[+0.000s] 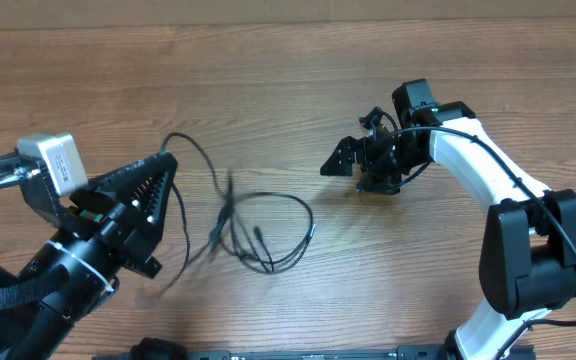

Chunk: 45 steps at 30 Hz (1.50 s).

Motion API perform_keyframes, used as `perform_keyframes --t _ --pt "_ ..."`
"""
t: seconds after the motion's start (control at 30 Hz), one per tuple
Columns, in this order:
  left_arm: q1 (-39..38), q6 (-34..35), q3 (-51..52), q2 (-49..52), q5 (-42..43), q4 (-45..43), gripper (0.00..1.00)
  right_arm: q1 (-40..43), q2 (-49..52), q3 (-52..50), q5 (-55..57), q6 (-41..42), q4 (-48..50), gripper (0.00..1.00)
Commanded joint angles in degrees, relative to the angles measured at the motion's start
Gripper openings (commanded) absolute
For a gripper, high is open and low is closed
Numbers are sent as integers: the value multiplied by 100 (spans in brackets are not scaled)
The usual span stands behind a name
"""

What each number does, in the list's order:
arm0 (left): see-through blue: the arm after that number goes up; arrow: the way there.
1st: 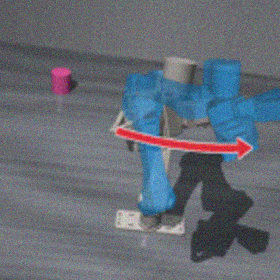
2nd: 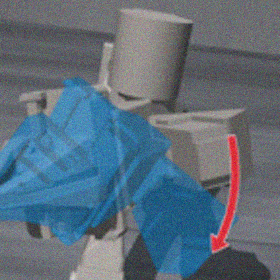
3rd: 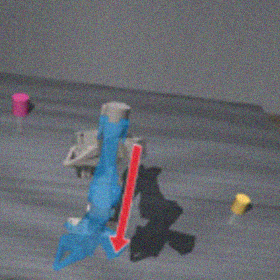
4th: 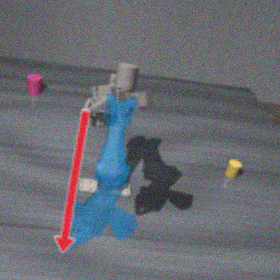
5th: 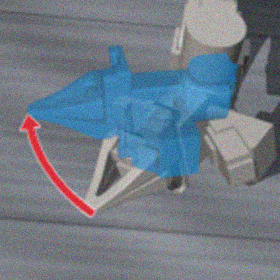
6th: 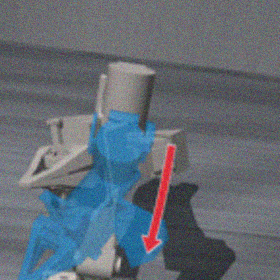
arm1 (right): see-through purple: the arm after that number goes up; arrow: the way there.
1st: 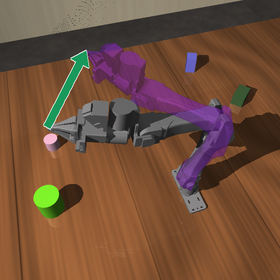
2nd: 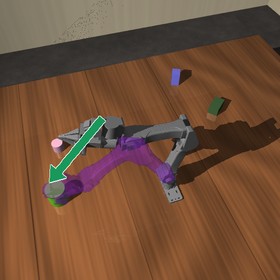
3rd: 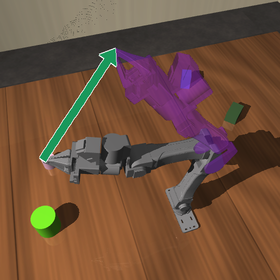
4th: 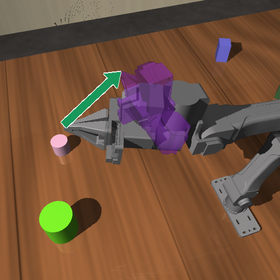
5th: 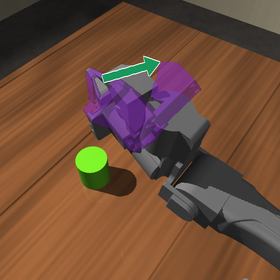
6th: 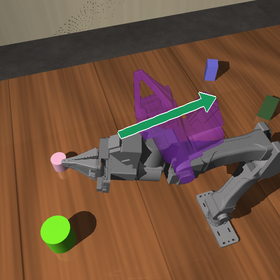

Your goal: Untangle cables

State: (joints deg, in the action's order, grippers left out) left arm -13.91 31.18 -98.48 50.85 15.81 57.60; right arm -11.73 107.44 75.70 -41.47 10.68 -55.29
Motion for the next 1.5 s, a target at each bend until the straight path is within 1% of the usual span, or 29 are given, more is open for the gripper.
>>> perform_keyframes --t 0.0,0.03,0.1,0.17,0.27,0.4,0.5,0.53,0.6,0.63,0.7,0.8,0.87,1.0,1.1,1.13,1.23,1.3,1.33,1.37,1.4,1.47 --pt "-26 57 -98 0 -634 87 4 -26 2 76 -87 -74 -85 100" --pt "-26 59 -98 20 -693 105 4 -26 2 76 -315 -229 -149 100" --pt "-26 57 -101 63 -708 66 4 -26 2 76 -1001 -916 -293 100" --pt "-26 68 -101 79 -697 -81 4 -26 2 76 -1434 -1552 -457 100" --pt "-26 295 -101 79 -702 -417 4 -28 2 76 -1458 -1899 -619 100" --pt "-26 671 -101 85 -717 -855 4 -114 2 76 -1453 -2061 -704 100" --pt "-26 866 -101 92 -748 -1047 4 -190 2 76 -1473 -2337 -848 100" --pt "-26 973 -101 105 -750 -1056 4 -205 2 76 -1523 -2498 -949 100" --pt "-26 1093 -101 146 -752 -1047 4 -210 2 76 -1635 -3097 -1283 100" --pt "-26 1108 -101 192 -815 -1040 4 -208 2 76 -1655 -3574 -1556 100" --pt "-26 1213 -101 256 -1080 -938 4 -208 2 76 -1655 -3980 -1825 100" --pt "-26 1799 -101 415 -1462 -632 4 -210 2 76 -1744 -4079 -1947 100" --pt "-26 2015 -101 581 -1388 -509 4 -208 2 76 -1873 -4079 -1943 100" --pt "-26 1996 -101 1014 -938 -407 4 -201 2 76 -1910 -4052 -1845 100" --pt "-26 1744 -101 1346 -560 -442 4 -197 2 79 -1932 -3624 -1738 100" --pt "-26 1558 -101 1475 -348 -514 4 -197 2 79 -2052 -3477 -1722 100" --pt "-26 625 -101 1792 798 -990 4 -190 2 101 -2695 -3429 -1600 100" --pt "-26 -90 -101 1919 2050 -1491 5 -144 2 101 -2981 -3427 -1434 100" --pt "-26 -302 -101 1945 2538 -1797 4 -109 2 101 -3080 -3429 -1329 99" --pt "-26 -407 -101 1952 3018 -2144 4 -70 2 101 -3145 -3425 -1226 99" --pt "-26 -404 -101 1945 3329 -2441 4 -24 2 101 -3213 -3425 -1143 99" --pt "-26 -396 -103 1886 3674 -2970 4 83 2 101 -3381 -3425 -1003 100"
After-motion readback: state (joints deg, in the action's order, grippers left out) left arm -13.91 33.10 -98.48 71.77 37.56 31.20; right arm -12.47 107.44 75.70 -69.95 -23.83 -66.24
